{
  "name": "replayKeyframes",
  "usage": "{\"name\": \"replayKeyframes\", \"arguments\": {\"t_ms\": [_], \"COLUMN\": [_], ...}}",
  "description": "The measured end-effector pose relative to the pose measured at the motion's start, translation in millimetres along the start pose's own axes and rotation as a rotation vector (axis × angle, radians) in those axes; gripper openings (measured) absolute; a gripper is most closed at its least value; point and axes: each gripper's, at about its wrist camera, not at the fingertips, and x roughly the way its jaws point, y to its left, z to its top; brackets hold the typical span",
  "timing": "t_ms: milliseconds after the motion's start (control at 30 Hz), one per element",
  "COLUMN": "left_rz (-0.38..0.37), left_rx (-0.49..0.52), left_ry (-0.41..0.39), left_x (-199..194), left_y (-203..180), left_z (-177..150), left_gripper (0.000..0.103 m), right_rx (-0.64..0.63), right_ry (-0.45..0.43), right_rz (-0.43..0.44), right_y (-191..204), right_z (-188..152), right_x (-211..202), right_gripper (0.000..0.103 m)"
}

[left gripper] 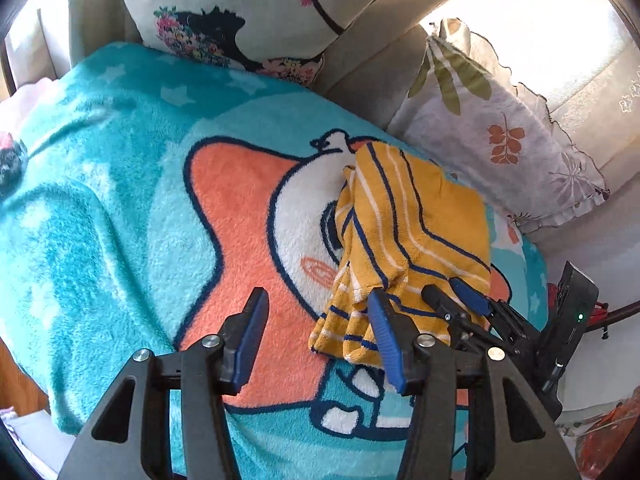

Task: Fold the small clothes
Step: 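Release the folded sweater and raise both grippers away from it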

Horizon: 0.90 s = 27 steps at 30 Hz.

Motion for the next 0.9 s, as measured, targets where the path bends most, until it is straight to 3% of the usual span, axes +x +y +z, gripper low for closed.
{"name": "replayKeyframes", "arguments": {"t_ms": [167,267,333,400,467,500,567,667,800,867,900], "left_rz": [0.021,0.037,0.050,0.088,0.145,0.171,0.216,0.269,0.297,0.273,0.251], "left_rx": [0.082,0.120,0.131,0.153,0.177,0.184,0.187,0.199,0.235,0.283,0.319], "left_ry": [-0.120,-0.174,-0.208,-0.250,-0.309,-0.344,-0.426,-0.548,-0.671,-0.686,-0.651], "left_x": [-20,-35,-45,-56,-69,-77,-94,-121,-147,-149,-148], "left_y": [-5,-1,5,12,20,23,29,34,36,34,32], "left_z": [6,6,6,6,5,6,5,3,1,12,19], "left_gripper": [0.053,0.059,0.064,0.065,0.072,0.076,0.084,0.097,0.103,0.103,0.103], "right_rx": [0.067,0.148,0.186,0.159,0.098,0.082,0.099,0.208,0.291,0.292,0.296], "right_ry": [-0.033,-0.041,0.019,0.046,0.048,0.056,0.066,0.067,0.024,-0.004,-0.016], "right_rz": [0.021,-0.079,-0.107,-0.184,-0.239,-0.239,-0.223,-0.175,-0.183,-0.211,-0.225], "right_y": [6,0,-1,12,32,43,52,54,60,67,70], "right_z": [5,5,-1,-13,-23,-29,-38,-52,-60,-62,-62], "right_x": [-24,-27,-12,-5,-8,-9,-13,-20,-35,-45,-49], "right_gripper": [0.056,0.056,0.056,0.057,0.066,0.071,0.071,0.071,0.071,0.071,0.071]}}
